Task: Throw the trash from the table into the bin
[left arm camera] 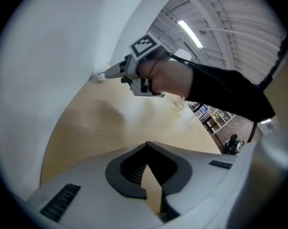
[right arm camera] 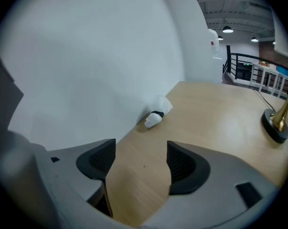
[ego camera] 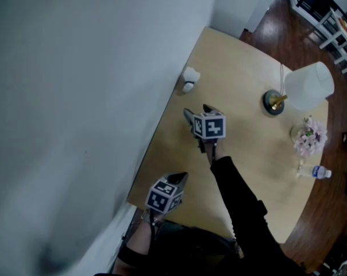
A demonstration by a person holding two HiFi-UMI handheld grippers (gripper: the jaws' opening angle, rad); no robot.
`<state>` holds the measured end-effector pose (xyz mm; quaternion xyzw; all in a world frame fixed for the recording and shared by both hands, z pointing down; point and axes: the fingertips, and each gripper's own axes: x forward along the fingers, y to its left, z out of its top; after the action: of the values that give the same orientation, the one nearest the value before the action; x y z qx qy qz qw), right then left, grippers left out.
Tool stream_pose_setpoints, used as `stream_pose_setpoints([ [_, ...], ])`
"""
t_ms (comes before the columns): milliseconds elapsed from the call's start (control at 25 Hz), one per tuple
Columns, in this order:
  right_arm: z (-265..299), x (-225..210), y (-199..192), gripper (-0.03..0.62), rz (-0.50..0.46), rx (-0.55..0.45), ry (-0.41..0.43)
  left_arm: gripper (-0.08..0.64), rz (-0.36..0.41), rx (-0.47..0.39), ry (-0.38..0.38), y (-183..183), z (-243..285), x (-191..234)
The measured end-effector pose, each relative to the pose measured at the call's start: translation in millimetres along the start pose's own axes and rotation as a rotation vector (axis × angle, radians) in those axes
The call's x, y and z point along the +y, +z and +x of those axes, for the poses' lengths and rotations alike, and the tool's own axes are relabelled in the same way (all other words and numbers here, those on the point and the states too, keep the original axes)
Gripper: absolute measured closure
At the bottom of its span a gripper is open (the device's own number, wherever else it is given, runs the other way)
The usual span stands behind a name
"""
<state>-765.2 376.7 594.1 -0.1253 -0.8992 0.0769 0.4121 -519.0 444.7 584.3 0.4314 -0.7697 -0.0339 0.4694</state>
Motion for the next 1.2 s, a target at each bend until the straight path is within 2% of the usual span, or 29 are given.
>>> stream_pose_setpoints([
  [280, 65, -18, 58, 0.245, 0.019, -0.004, -0.087, 0.557, -0.012, 0.025, -0.007, -13, 4, 7],
  [400, 83, -15, 72, 0.245, 0.023, 0.004, -0.082, 0.558, -0.024, 0.036, -0.002, -16, 4, 11],
  [520, 98, -3, 65, 0.246, 0.061, 0.041, -0.034, 0.557, -0.028, 0.043, -0.002, -20, 3, 15],
  [560, 101, -2, 63, 0.261, 0.074, 0.047, -0.028, 0.558, -0.028, 0.047, -0.002, -22, 4, 16],
  [680, 107, -8, 62, 0.36, 0.082, 0.032, -0.042, 0.557, -0.034, 0.044, -0.002, -20, 6, 17],
  [880, 108, -12, 61, 0.389, 0.073, 0.021, -0.056, 0.557, -0.044, 0.056, -0.001, -29, 7, 18],
  [1040, 100, -12, 60, 0.438, 0.082, 0.021, -0.04, 0.557, -0.045, 0.049, 0.008, -30, 6, 17],
  [1200, 67, -28, 52, 0.452, 0.024, -0.012, -0.106, 0.558, -0.026, 0.031, 0.015, -25, -3, 7],
])
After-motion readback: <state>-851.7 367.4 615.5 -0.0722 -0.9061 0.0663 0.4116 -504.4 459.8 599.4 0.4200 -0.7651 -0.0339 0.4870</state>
